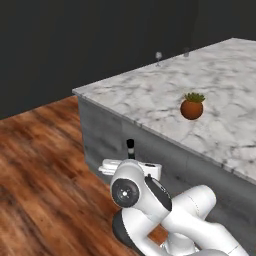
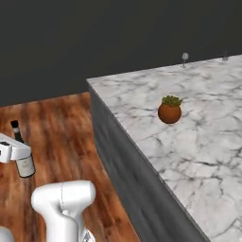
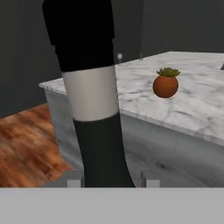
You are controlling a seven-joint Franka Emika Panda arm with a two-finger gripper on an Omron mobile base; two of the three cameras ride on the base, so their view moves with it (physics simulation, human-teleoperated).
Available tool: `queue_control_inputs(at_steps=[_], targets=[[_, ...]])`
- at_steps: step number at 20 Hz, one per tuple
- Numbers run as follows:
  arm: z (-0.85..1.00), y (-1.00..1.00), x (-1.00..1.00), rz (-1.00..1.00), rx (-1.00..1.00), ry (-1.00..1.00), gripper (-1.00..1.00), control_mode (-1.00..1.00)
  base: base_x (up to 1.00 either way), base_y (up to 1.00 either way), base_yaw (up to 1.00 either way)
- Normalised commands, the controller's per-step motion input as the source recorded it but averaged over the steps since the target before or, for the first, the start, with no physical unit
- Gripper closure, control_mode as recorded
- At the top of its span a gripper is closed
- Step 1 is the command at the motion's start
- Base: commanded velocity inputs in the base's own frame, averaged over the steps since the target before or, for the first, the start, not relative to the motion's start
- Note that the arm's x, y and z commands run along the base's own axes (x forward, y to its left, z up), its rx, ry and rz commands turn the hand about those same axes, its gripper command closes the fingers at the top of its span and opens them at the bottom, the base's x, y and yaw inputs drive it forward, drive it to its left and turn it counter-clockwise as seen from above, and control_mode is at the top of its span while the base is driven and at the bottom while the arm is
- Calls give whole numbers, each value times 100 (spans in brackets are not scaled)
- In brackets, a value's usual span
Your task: There is a wine glass and glass cup on the dining counter. Place the wine bottle next to the wine glass and the juice bottle next to the glass cup.
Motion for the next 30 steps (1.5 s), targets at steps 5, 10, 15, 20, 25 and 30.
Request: queue_control_inputs(at_steps=[5,10,15,20,25,30], targets=[[0,0,0,0,0,0,100,100,94,28,12],[0,0,0,0,0,0,100,100,94,29,10],[0,0,0,0,0,0,100,100,94,27,5],[0,0,0,0,0,0,100,100,94,25,2],[0,0,0,0,0,0,100,100,94,25,1],[0,0,0,0,0,0,100,100,94,25,0]])
